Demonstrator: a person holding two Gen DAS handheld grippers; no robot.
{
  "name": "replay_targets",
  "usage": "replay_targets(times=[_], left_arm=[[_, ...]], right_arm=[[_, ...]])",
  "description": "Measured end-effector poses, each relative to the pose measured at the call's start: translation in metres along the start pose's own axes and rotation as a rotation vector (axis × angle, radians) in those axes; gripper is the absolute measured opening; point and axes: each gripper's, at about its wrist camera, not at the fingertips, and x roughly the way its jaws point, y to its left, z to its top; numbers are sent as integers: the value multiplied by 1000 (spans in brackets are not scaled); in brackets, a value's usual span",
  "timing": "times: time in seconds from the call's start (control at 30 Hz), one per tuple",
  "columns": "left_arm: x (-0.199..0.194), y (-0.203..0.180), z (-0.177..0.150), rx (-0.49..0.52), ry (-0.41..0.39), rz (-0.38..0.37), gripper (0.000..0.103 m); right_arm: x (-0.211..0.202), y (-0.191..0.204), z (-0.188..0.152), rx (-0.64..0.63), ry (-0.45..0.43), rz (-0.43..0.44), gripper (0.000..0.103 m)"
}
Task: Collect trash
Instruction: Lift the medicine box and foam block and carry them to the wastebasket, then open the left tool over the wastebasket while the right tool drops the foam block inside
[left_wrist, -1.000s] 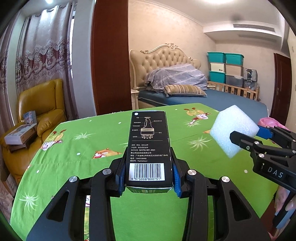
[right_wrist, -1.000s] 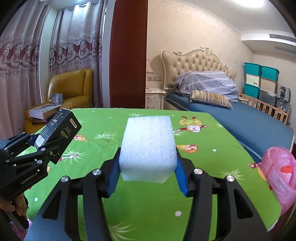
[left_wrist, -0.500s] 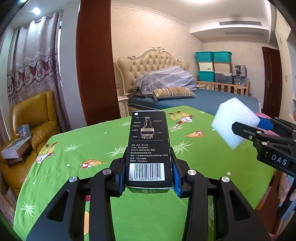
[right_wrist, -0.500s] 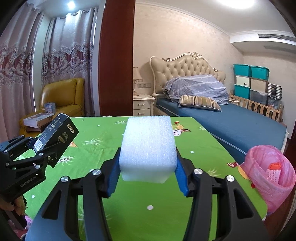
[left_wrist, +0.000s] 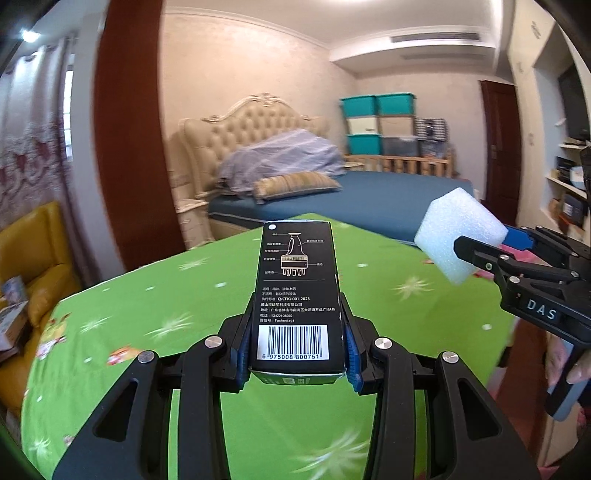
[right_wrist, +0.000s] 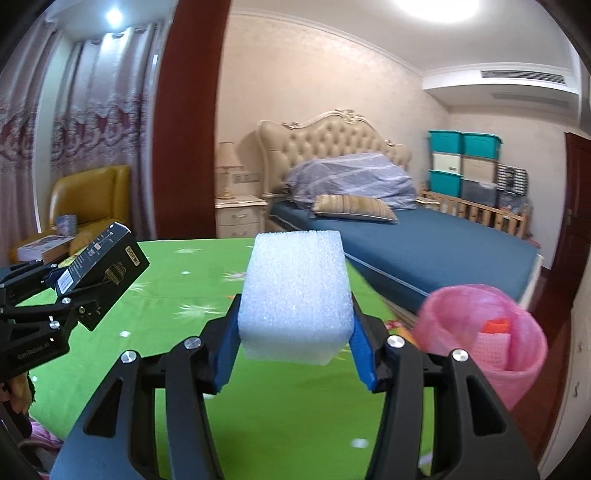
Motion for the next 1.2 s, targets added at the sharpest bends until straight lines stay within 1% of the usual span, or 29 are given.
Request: replay_targets(times=[0.17,0.33,0.37,0.5,0.67,0.83,0.9,1.07,1.1,1.13,1.17,1.2], left_arm=[[21,-40,16,37,9,-113,39],[48,-95,36,113,8,-243,39],[55,-106,40,114,18,-276,39],[86,-139,57,103,44,-363,39],[128,-173,80,86,72,-450,39],[161,-208,93,100,77,-469,39],[174,-222,98,101,86,-479,39],[200,-244,106,92,97,-490,39],[206,-249,109,90,99,-500,39],[211,-253,111,90,101,-511,39],[217,-256,113,95,105,-527,42],[221,-260,115,98,105,-529,46]], right_arm=[[-8,-50,-8,12,0,-95,51],[-14,-100,-13,18,3,-185,51],[-15,-107,-13,13,3,-199,51],[-7,-152,-16,6,26,-266,51],[3,-213,-19,74,28,-303,51],[17,-259,-25,103,37,-343,52],[26,-266,-27,102,47,-347,52],[49,-263,-24,106,52,-333,52],[53,-264,-22,106,49,-324,58],[58,-263,-20,105,46,-311,71],[60,-263,-21,103,44,-292,77],[64,-264,-22,102,43,-278,80]])
